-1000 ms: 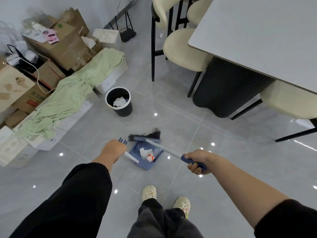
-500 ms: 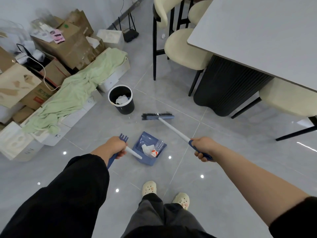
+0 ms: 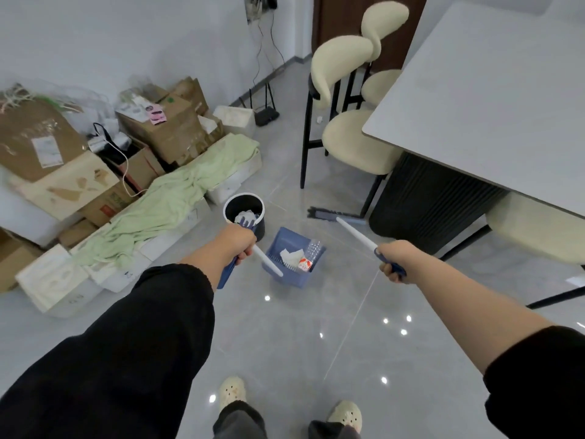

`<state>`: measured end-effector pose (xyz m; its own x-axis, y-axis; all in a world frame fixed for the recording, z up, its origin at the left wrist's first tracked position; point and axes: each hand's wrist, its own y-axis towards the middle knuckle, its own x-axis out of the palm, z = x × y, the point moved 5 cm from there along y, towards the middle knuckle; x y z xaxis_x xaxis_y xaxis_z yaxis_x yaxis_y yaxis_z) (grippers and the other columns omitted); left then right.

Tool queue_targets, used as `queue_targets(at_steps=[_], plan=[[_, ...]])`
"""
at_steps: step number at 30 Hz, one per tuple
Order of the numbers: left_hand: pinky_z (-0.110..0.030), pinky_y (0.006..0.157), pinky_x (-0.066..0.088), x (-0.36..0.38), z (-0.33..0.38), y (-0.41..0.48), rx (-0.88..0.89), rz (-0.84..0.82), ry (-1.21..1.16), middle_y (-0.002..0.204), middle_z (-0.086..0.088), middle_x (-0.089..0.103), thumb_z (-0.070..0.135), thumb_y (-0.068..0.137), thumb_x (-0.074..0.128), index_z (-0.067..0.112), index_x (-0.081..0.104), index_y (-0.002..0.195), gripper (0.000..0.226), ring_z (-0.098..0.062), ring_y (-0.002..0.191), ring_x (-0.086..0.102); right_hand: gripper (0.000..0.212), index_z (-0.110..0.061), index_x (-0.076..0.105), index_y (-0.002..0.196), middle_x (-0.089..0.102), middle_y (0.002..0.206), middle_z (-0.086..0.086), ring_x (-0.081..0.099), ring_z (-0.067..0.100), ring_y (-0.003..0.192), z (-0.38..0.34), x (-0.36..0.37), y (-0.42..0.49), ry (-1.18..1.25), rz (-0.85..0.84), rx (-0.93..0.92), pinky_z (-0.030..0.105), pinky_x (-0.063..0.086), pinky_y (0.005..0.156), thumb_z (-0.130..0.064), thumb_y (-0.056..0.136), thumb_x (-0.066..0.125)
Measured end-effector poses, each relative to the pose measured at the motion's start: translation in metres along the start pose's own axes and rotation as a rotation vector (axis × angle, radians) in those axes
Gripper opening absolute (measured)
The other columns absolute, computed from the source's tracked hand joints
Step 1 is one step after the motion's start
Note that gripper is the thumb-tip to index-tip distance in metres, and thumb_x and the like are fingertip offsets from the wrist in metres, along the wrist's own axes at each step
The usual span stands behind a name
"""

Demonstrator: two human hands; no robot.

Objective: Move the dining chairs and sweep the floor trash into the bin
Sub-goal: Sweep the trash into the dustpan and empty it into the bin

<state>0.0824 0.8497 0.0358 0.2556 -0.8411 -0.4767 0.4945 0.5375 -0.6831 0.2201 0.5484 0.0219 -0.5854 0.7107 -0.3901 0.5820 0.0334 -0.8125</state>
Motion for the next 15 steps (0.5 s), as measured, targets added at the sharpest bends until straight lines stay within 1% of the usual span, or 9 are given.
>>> queue_targets(at_steps=[2,3,5,6,7,9,11,12,15], plan=[[-0.022,0.046,0.024,-0.025,0.021,-0.001,0.040,-0.011,0.023,0.047,-0.010,0.040,-0.005,0.085,0.037,0.002,0.054,0.095,0.021,-0.015,0.029,0.023,0.014,-0.007,0.049,0.104,0.041,0.058,0.006,0.033,0.013,0.044,-0.013,0.011,-0.010,0.019,0.033,-0.014,0.015,0.025,0.042,-0.012,0.094,0.040],[-0.022,0.044,0.025,-0.042,0.029,0.002,0.069,-0.018,0.058,0.049,-0.010,0.040,-0.004,0.086,0.038,0.002,0.055,0.093,0.019,-0.013,0.024,0.024,0.014,-0.007,0.049,0.104,0.041,0.059,0.007,0.033,0.013,0.044,-0.021,0.022,-0.015,0.023,0.053,-0.028,0.016,0.024,0.043,-0.013,0.094,0.041],[-0.022,0.039,0.031,-0.070,0.042,0.006,0.135,-0.002,0.127,0.054,-0.008,0.044,0.002,0.089,0.044,0.004,0.055,0.076,0.017,-0.012,0.022,0.033,0.014,-0.005,0.050,0.102,0.041,0.059,0.008,0.033,0.014,0.043,-0.033,0.040,-0.025,0.009,0.110,-0.047,0.018,0.024,0.044,-0.015,0.094,0.042],[-0.023,0.039,0.033,-0.087,0.045,0.006,0.155,0.010,0.150,0.056,-0.007,0.046,0.004,0.090,0.046,0.006,0.052,0.070,0.022,-0.012,0.024,0.039,0.015,-0.005,0.050,0.100,0.041,0.059,0.009,0.033,0.015,0.043,-0.040,0.052,-0.031,0.005,0.135,-0.055,0.018,0.024,0.044,-0.015,0.094,0.041],[-0.024,0.041,0.034,-0.106,0.048,0.008,0.176,0.017,0.165,0.057,-0.008,0.047,0.004,0.090,0.046,0.006,0.052,0.069,0.022,-0.016,0.029,0.042,0.014,-0.004,0.051,0.099,0.042,0.058,0.009,0.033,0.015,0.042,-0.048,0.065,-0.037,0.009,0.151,-0.064,0.017,0.025,0.044,-0.014,0.094,0.041],[-0.025,0.043,0.029,-0.131,0.050,0.015,0.204,0.041,0.168,0.061,-0.015,0.046,-0.005,0.083,0.045,0.001,0.058,0.082,0.014,-0.023,0.040,0.035,0.015,-0.005,0.052,0.099,0.042,0.058,0.009,0.033,0.015,0.042,-0.061,0.082,-0.045,0.031,0.168,-0.080,0.016,0.025,0.043,-0.013,0.092,0.041],[-0.025,0.044,0.026,-0.162,0.047,0.023,0.244,0.082,0.173,0.064,-0.015,0.043,-0.008,0.079,0.041,0.000,0.059,0.096,0.026,-0.022,0.043,0.029,0.020,-0.005,0.053,0.105,0.042,0.058,0.009,0.033,0.014,0.043,-0.073,0.106,-0.052,0.086,0.171,-0.093,0.014,0.025,0.041,-0.013,0.092,0.041],[-0.024,0.045,0.025,-0.179,0.045,0.027,0.266,0.091,0.186,0.063,-0.015,0.041,-0.006,0.080,0.040,0.000,0.059,0.096,0.026,-0.021,0.043,0.028,0.021,-0.005,0.053,0.108,0.042,0.058,0.008,0.033,0.014,0.043,-0.079,0.119,-0.058,0.119,0.171,-0.093,0.014,0.025,0.041,-0.014,0.092,0.041],[-0.021,0.045,0.027,-0.217,0.038,0.032,0.325,0.119,0.279,0.059,-0.012,0.044,-0.001,0.085,0.042,0.002,0.056,0.083,0.014,-0.021,0.044,0.034,0.022,-0.006,0.053,0.109,0.042,0.059,0.007,0.033,0.013,0.044,-0.091,0.153,-0.070,0.175,0.158,-0.078,0.015,0.025,0.040,-0.015,0.092,0.043]])
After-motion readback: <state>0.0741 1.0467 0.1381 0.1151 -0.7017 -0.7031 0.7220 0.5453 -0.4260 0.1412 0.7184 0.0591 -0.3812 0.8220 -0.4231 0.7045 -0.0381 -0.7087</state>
